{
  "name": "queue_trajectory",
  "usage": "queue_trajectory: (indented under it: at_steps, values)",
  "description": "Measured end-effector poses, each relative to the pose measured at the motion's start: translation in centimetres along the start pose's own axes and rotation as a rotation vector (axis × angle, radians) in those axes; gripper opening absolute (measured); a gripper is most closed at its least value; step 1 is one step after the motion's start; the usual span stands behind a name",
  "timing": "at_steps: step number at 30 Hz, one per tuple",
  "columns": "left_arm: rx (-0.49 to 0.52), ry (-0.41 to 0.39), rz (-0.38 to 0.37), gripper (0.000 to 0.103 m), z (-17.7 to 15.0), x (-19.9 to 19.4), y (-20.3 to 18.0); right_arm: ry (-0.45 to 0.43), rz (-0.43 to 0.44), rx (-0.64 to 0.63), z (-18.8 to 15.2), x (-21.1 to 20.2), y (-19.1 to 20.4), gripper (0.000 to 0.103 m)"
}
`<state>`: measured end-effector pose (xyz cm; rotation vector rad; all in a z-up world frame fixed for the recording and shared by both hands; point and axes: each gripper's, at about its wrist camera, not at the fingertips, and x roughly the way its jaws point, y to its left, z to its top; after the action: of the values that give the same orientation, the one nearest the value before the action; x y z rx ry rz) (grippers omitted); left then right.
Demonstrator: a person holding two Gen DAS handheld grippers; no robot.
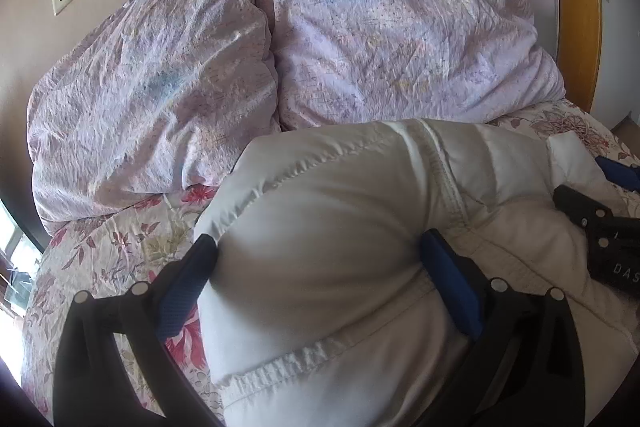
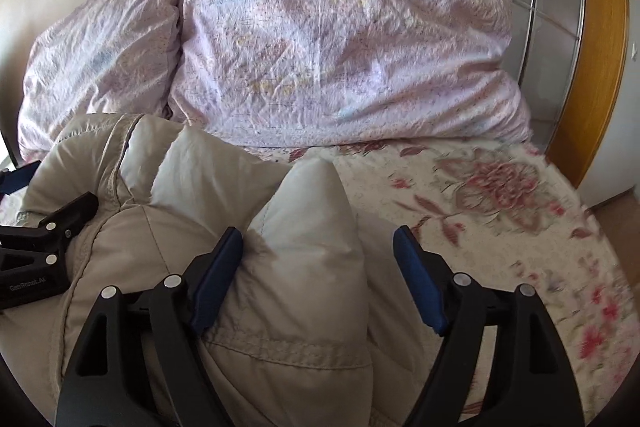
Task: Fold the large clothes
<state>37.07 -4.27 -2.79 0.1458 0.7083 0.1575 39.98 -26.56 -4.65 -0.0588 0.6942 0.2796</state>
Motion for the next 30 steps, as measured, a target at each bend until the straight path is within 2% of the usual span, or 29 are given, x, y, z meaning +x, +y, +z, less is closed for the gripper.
queue_trajectory:
  at_steps: [3,5,8,10,12,16,22,30]
  values:
    - [-0.037,0.011,-0.006,0.101,0.6,-0.9,1.1,-0.106,0.069,0.015,1.8,-3.0,0.6,0.075]
    - [-0.052,0.022,0.007,0.101,1.6,-1.1,1.4,-0.115,0.088,-0.011,3.1,-3.1,1.7,0.075]
    - [-0.040,-0.027,0.056,0.101,3.1,-1.5,1.5,-0.081,0.101,-0.060,4.3,-1.0,3.1,0.075]
    - [-0.029,-0.022,0.073,0.101,3.4,-0.8,1.3,-0.030,0.091,-0.066,4.0,0.9,3.3,0.075]
    - [-0.027,0.009,0.036,0.101,3.1,0.2,1.0,0.024,0.103,-0.029,3.1,2.6,2.8,0.075]
    - [-0.043,-0.003,0.003,0.101,2.7,0.8,0.9,0.020,0.121,0.009,2.3,3.0,2.3,0.077]
    - [-0.104,0.028,-0.070,0.101,2.3,2.2,1.7,0.047,0.103,0.002,2.1,4.0,2.7,0.081]
    - [-0.095,0.078,-0.062,0.101,2.1,3.6,1.1,0.153,0.127,0.038,2.0,6.4,2.2,0.086]
